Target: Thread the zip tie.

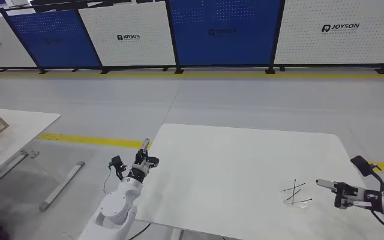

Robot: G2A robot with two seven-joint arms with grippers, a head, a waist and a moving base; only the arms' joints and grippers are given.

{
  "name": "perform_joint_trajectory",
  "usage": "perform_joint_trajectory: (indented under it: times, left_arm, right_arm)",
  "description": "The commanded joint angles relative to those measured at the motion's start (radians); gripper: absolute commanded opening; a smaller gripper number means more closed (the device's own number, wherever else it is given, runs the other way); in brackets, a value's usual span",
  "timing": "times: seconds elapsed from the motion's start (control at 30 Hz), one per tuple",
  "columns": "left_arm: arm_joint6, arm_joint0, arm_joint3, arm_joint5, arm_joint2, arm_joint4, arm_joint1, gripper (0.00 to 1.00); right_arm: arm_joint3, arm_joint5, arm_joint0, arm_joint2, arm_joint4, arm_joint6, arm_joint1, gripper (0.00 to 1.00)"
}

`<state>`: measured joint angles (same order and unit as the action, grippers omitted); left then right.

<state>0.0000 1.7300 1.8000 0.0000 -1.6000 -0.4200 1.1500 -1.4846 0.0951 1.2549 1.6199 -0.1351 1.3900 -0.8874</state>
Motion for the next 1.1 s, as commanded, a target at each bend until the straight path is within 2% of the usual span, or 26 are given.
perform_joint_trajectory:
  times: [0.0,0.07,0.13,0.2,0.23,0.67,0.77,0.87,1.07]
  left_arm:
    - [0.000,0.000,0.000,0.000,0.000,0.000,0.000,1.00]
    - [0.000,0.000,0.000,0.000,0.000,0.000,0.000,1.00]
    - [0.000,0.000,0.000,0.000,0.000,0.000,0.000,1.00]
    - [0.000,0.000,0.000,0.000,0.000,0.000,0.000,1.00]
    - [0.000,0.000,0.000,0.000,0.000,0.000,0.000,1.00]
    - [0.000,0.000,0.000,0.000,0.000,0.000,0.000,1.00]
    - [0.000,0.000,0.000,0.000,0.000,0.000,0.000,1.00]
    - [0.000,0.000,0.000,0.000,0.000,0.000,0.000,1.00]
    - [0.000,0.000,0.000,0.000,0.000,0.000,0.000,1.00]
  right_arm:
    - [-0.017,-0.013,0.000,-0.023,-0.012,0.000,0.020,1.00]
    - [-0.030,-0.032,-0.005,-0.057,-0.029,0.000,0.040,1.00]
    - [-0.036,-0.067,-0.026,-0.131,-0.077,0.000,0.068,1.00]
    - [-0.006,-0.036,-0.068,-0.164,-0.074,0.000,0.087,1.00]
    - [-0.003,-0.042,-0.079,-0.180,-0.066,0.000,0.093,1.00]
    - [-0.003,-0.042,-0.079,-0.180,-0.066,0.000,0.093,1.00]
    - [-0.030,-0.126,-0.091,-0.206,-0.082,0.000,0.094,1.00]
    - [-0.001,-0.152,-0.142,-0.268,-0.086,0.000,0.094,1.00]
    - [0.110,-0.158,-0.284,-0.441,-0.072,0.000,0.087,1.00]
